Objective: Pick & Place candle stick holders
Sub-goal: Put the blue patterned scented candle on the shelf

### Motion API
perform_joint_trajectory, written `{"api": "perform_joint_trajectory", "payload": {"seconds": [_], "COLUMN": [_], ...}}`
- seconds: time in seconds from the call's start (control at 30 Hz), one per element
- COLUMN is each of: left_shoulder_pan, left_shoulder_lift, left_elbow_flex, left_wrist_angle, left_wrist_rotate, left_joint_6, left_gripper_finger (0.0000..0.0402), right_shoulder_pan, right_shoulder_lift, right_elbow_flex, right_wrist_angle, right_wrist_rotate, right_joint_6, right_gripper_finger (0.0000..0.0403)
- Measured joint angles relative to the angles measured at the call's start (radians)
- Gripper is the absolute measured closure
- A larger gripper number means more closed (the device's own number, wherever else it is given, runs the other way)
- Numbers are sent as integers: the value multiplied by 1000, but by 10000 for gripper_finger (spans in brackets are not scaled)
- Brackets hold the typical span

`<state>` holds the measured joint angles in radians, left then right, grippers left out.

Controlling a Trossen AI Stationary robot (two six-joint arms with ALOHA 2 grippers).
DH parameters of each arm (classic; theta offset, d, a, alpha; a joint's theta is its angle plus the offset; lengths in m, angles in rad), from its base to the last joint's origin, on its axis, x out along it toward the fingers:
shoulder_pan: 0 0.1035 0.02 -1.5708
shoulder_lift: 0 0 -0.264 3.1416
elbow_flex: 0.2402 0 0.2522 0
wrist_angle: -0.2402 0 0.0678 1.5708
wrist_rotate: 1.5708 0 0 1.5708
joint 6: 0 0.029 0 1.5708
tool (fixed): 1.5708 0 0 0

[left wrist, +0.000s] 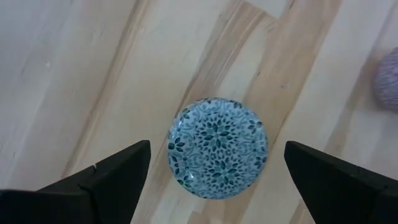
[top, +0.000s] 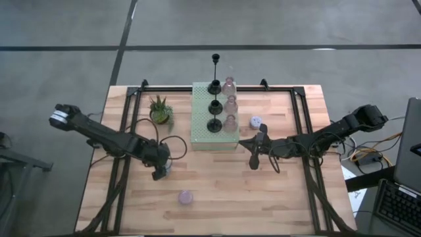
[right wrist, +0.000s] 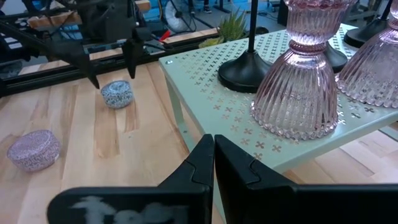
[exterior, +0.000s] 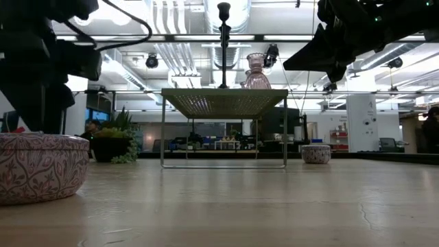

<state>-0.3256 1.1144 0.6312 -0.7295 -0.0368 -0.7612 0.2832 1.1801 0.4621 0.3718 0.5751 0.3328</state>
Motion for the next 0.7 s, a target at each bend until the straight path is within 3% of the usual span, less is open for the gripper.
{"api": "perform_joint_trajectory", "payload": {"seconds": [0.7], "left_shoulder_pan": [-13], "left_shoulder_lift": [192], "left_elbow_flex": [0], "left_wrist_angle": [63], "left_wrist_rotate": [2], "left_joint_6": [3], "left_gripper_finger": [28], "right_shoulder_pan": [0], "right_shoulder_lift": [0], "right_elbow_flex": [0], "right_wrist_angle": [0], "right_wrist_rotate": [0], "right_joint_6": [0], "right_gripper_finger": [394]}}
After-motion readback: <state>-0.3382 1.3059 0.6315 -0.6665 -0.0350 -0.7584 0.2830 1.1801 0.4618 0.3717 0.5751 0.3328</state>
